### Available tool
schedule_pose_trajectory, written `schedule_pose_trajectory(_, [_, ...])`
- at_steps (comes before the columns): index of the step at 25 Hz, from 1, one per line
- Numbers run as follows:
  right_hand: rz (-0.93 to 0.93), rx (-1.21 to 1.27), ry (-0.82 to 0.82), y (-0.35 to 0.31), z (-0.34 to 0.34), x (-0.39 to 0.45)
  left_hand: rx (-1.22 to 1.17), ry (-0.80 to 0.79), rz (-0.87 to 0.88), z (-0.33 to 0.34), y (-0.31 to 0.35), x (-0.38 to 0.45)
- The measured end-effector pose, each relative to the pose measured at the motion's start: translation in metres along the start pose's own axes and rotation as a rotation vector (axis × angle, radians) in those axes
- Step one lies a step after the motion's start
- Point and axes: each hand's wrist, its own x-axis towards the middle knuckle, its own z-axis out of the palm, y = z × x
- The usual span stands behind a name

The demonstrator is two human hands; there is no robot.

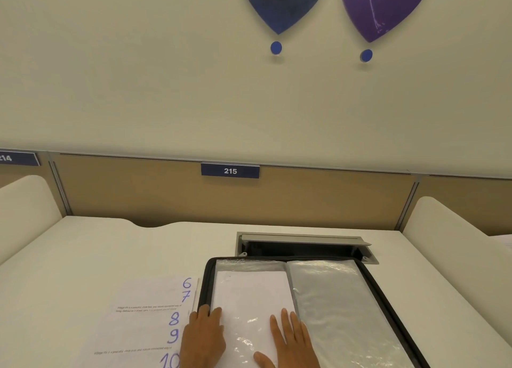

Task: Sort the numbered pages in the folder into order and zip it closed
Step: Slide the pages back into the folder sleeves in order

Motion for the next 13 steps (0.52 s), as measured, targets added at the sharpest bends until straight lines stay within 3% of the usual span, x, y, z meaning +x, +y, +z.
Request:
schedule_pose_trajectory(5, [0.062,-0.004,0.165,0.000,0.006,0.002,0.050,0.026,0.019,0.026,-0.007,-0.005])
schedule_pose_trajectory(7, [0.142,0.043,0.118,0.007,-0.004,-0.001,0.059,-0.041,0.033,0.048,-0.014,-0.003])
schedule_pose_trajectory(13, [0.532,0.022,-0.038,0.083,-0.053,-0.030,0.043,0.031,0.087,0.063,-0.016,-0.003])
